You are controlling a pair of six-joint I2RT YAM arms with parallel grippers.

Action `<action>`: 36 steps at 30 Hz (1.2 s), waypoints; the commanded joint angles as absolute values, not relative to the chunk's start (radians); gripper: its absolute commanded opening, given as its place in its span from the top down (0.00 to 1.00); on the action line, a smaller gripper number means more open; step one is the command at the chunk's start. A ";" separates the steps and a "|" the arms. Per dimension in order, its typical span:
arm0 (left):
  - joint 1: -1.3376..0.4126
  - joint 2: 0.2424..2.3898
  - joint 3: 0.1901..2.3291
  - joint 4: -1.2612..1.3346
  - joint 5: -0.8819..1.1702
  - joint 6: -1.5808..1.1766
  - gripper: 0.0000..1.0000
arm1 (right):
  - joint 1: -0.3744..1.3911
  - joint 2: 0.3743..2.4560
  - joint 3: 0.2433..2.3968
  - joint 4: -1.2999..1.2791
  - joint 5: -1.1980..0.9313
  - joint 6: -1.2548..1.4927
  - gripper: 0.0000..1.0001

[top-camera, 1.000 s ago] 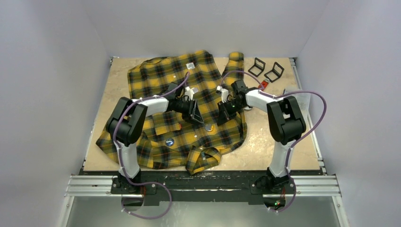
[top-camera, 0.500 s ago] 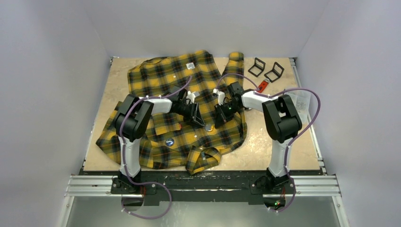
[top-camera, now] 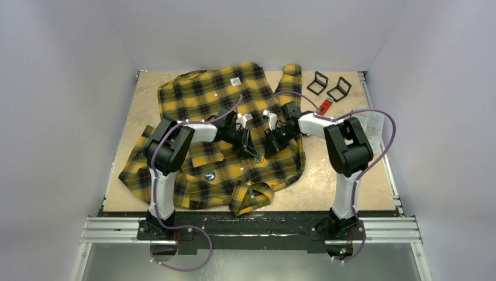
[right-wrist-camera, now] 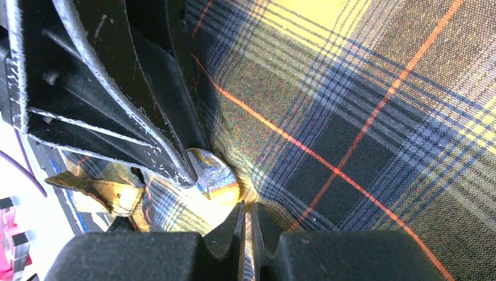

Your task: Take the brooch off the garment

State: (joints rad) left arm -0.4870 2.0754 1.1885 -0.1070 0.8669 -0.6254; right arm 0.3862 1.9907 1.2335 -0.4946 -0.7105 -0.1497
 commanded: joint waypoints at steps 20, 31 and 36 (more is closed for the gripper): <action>-0.500 1.947 1.166 -0.099 0.764 -0.871 1.00 | 0.372 1.621 1.029 -0.377 -0.661 -0.218 0.50; -0.531 1.964 1.325 -0.438 0.556 -0.926 1.00 | 0.516 1.501 0.852 0.019 -0.452 0.039 0.45; -0.541 1.943 1.310 -0.431 0.549 -0.954 1.00 | 0.549 1.535 0.860 0.028 -0.410 0.023 0.46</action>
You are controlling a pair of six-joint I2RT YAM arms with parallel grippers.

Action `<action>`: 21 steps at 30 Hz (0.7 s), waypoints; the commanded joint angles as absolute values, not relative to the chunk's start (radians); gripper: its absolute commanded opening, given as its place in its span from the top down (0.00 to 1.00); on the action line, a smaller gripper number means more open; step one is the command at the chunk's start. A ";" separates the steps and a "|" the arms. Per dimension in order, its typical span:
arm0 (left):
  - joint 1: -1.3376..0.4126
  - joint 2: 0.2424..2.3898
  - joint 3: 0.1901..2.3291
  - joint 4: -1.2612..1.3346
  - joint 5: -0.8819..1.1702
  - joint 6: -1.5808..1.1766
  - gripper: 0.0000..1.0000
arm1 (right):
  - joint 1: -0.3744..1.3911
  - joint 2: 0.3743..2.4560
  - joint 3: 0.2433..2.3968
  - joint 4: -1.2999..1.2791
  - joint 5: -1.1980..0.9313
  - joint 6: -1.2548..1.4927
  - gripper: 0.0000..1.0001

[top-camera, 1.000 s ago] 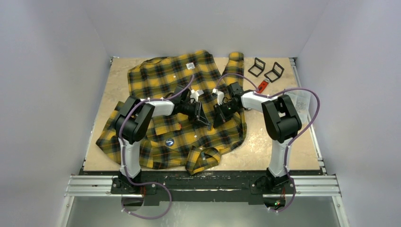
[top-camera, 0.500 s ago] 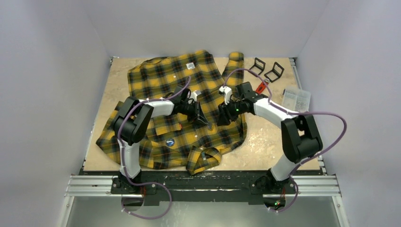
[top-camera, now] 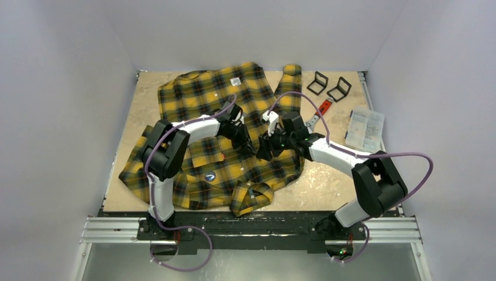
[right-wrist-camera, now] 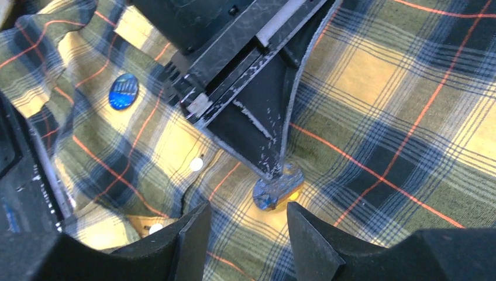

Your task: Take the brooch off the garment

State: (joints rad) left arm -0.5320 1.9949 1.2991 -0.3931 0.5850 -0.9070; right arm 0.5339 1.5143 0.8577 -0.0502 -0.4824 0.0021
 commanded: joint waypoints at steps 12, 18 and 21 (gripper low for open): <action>-0.541 1.932 1.310 -0.427 0.546 -1.023 1.00 | 0.609 1.569 0.833 0.093 -0.334 0.013 0.48; -0.541 1.937 1.315 -0.428 0.554 -1.047 1.00 | 0.635 1.596 0.823 0.099 -0.243 -0.020 0.54; -0.541 1.935 1.315 -0.427 0.556 -1.052 1.00 | 0.645 1.605 0.830 0.095 -0.214 -0.020 0.59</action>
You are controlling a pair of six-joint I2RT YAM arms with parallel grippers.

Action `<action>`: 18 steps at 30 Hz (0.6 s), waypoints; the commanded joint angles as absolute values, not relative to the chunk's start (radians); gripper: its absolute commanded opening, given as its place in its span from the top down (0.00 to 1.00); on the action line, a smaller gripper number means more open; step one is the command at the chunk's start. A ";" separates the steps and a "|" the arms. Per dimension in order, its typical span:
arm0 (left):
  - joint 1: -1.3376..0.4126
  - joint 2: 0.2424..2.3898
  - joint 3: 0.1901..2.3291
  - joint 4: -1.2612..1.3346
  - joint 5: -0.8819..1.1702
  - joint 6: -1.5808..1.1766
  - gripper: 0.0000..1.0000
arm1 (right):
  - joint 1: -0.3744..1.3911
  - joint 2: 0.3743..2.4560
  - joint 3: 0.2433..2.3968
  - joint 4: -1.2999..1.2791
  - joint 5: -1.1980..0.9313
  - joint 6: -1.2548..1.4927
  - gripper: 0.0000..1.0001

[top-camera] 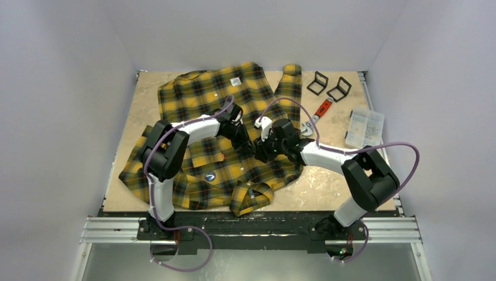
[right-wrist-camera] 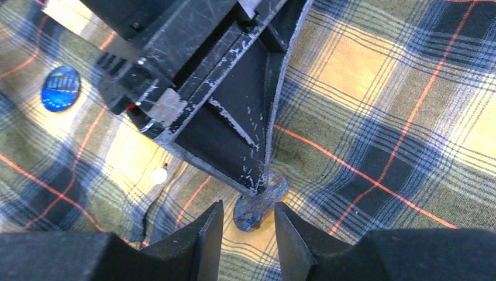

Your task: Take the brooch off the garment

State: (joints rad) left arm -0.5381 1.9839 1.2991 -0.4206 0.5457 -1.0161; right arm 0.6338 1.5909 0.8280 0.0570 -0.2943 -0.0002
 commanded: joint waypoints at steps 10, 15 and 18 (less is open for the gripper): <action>-0.526 1.928 1.321 -0.421 0.558 -1.061 0.93 | 0.651 1.627 0.867 0.030 -0.186 -0.008 0.86; -0.506 1.906 1.301 -0.380 0.567 -1.059 0.72 | 0.652 1.614 0.871 0.020 -0.213 -0.008 0.97; -0.486 1.887 1.279 -0.350 0.570 -1.035 0.61 | 0.651 1.608 0.875 0.006 -0.226 -0.012 1.00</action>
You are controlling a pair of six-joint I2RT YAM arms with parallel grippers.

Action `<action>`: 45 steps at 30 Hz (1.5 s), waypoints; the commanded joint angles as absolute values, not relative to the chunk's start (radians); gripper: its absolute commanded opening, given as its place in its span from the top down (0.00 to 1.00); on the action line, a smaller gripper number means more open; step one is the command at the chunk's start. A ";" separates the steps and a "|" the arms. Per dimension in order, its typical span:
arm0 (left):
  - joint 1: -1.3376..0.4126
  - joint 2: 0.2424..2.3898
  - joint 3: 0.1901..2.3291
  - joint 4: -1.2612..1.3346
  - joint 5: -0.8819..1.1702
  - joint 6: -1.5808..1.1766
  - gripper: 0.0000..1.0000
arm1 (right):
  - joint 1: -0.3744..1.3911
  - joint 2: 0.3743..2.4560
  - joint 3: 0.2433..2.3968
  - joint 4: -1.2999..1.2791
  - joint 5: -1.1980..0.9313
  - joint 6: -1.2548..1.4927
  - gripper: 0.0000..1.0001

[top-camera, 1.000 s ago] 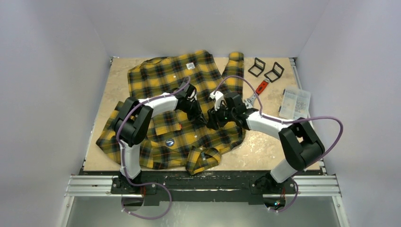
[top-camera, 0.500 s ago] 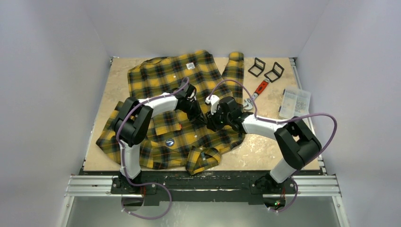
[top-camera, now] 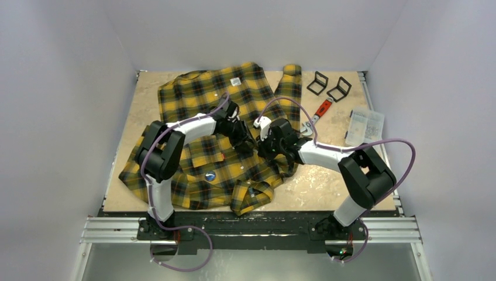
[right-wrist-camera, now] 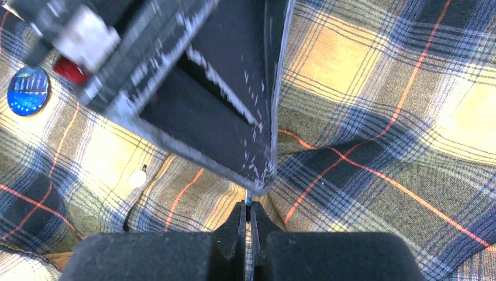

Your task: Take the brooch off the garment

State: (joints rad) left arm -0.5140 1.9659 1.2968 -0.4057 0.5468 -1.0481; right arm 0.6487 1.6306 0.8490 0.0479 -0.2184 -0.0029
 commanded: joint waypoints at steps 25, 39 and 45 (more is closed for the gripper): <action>-0.438 1.721 0.892 0.362 0.804 -0.568 0.42 | 0.506 1.611 0.946 -0.138 -0.537 0.014 1.00; -0.467 1.790 0.737 0.755 0.864 -0.508 0.42 | 0.459 1.600 0.937 -0.159 -0.681 0.005 1.00; -0.476 1.822 0.759 0.741 0.842 -0.489 0.42 | 0.450 1.600 0.935 -0.166 -0.710 0.005 1.00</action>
State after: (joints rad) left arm -0.4698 1.8011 0.7441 0.6666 0.8326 -0.5362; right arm 0.4564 1.6234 0.9127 -0.1482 -0.6464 0.0078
